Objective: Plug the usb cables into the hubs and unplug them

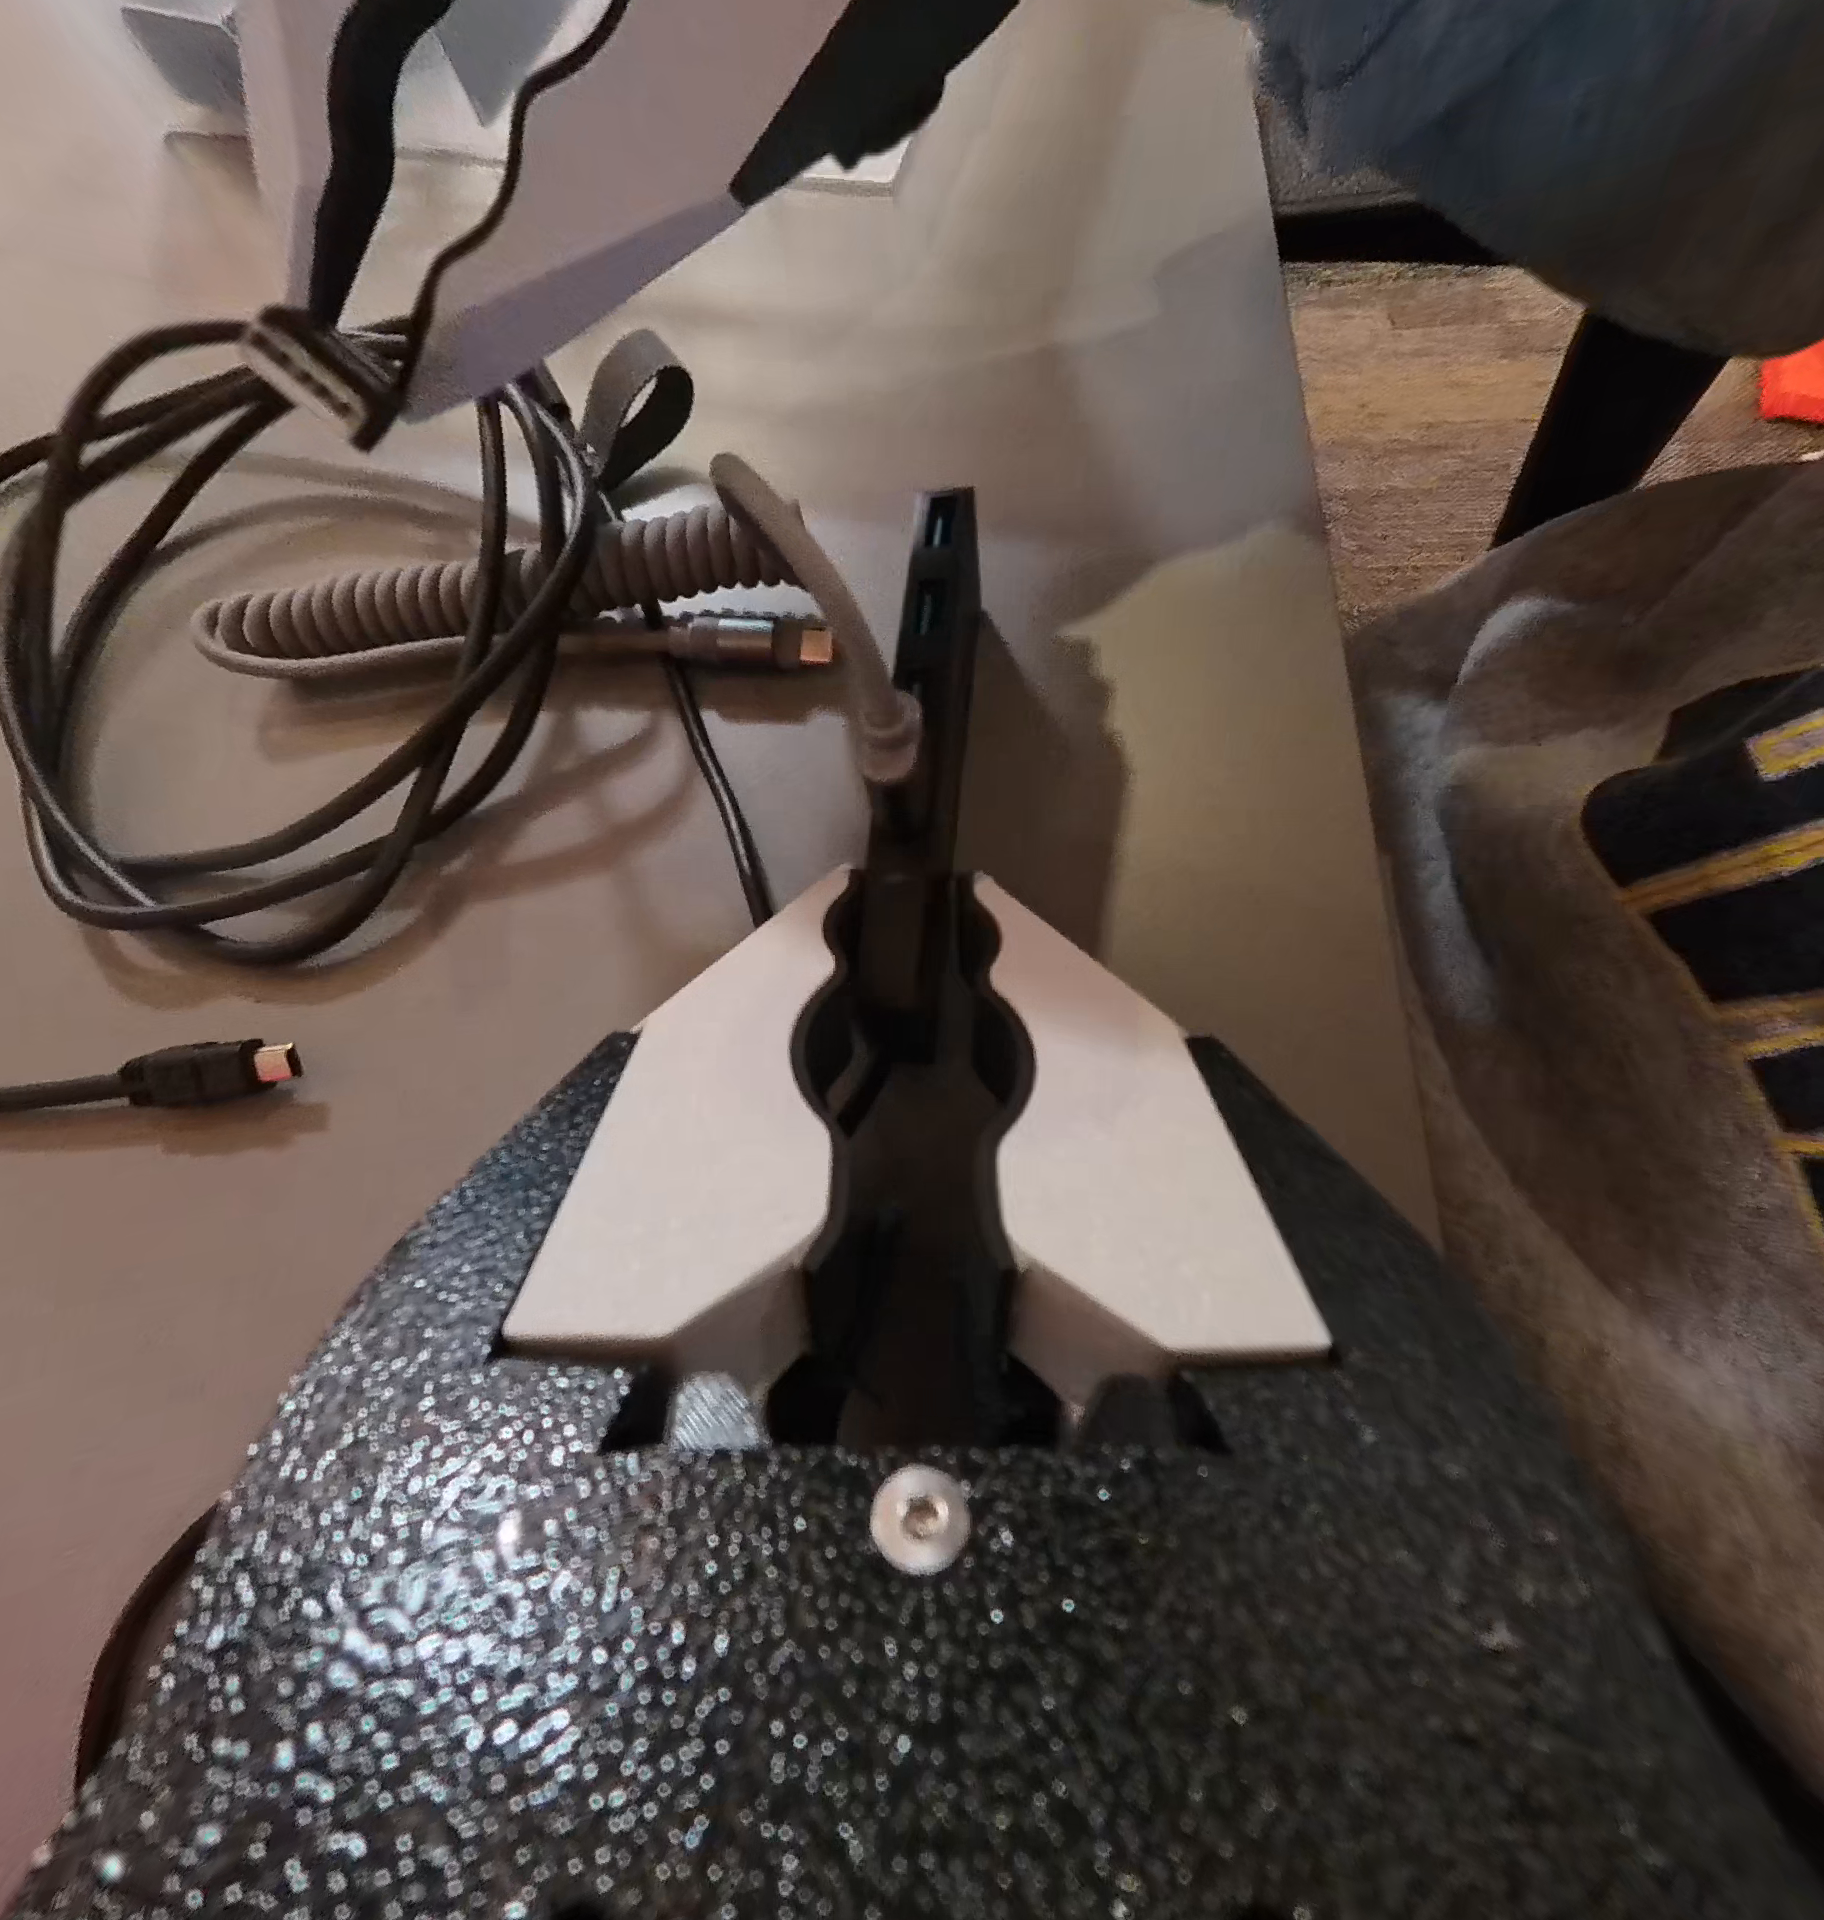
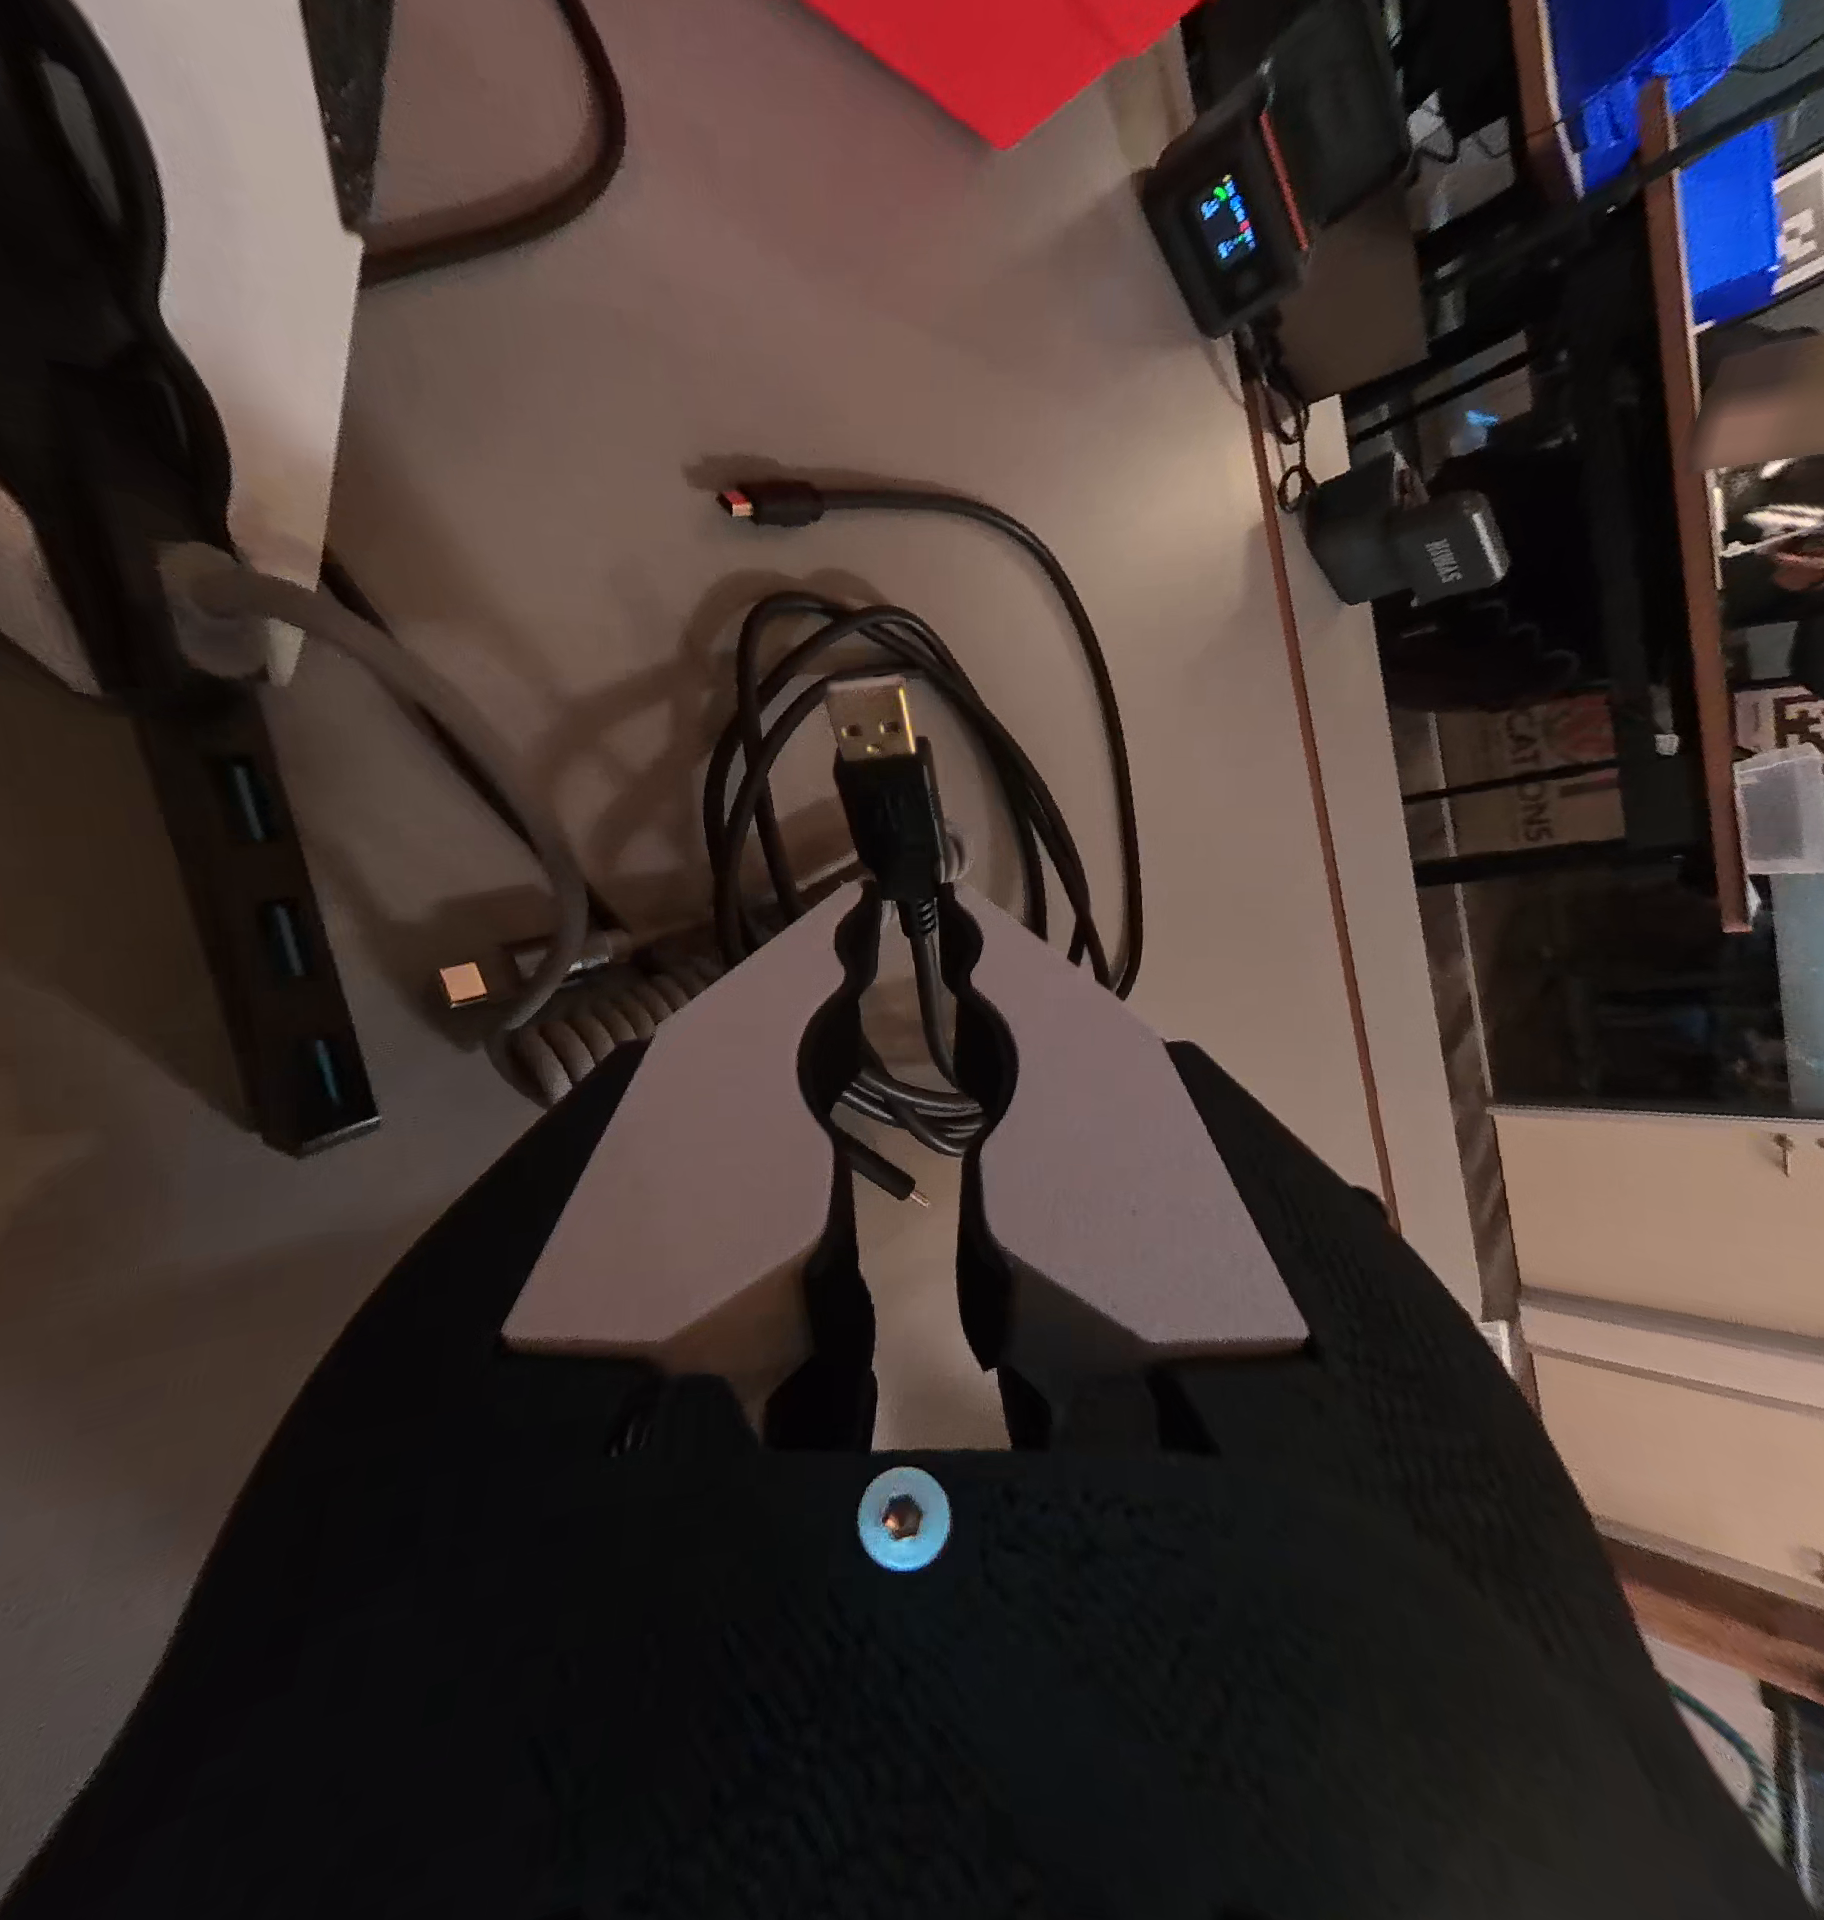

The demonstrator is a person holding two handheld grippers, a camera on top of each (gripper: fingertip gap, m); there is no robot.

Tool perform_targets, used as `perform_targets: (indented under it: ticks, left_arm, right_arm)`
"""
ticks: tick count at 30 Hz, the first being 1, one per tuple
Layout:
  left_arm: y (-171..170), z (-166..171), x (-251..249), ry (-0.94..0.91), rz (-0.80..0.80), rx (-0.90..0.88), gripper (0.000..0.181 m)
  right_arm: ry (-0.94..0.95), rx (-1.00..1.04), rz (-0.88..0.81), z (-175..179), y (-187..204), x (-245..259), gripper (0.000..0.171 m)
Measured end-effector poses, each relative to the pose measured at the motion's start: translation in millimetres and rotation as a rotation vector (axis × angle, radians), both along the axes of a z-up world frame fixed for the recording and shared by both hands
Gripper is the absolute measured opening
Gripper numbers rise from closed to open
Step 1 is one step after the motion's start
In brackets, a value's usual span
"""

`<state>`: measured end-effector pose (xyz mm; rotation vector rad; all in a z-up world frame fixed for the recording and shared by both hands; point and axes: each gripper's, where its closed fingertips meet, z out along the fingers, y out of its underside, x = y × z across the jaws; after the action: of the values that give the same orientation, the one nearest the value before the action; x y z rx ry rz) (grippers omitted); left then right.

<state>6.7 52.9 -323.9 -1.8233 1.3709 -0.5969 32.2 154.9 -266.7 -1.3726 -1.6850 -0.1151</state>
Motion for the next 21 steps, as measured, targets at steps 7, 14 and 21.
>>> perform_targets:
  ticks: [7,14,21]
  left_arm:
    - [-2,9,-6,-0.007,-0.006,0.005,0.041]
    - [3,4,-7,0.046,0.021,0.042,0.037]
    - [13,38,-4,-0.123,0.086,0.14,0.043]
  right_arm:
    - [0.07,0.051,0.02,3,-3,-3,0.009]
    - [0.1,0.089,0.038,3,-6,-7,0.009]
    - [0.079,0.23,0.047,13,-5,-9,0.009]
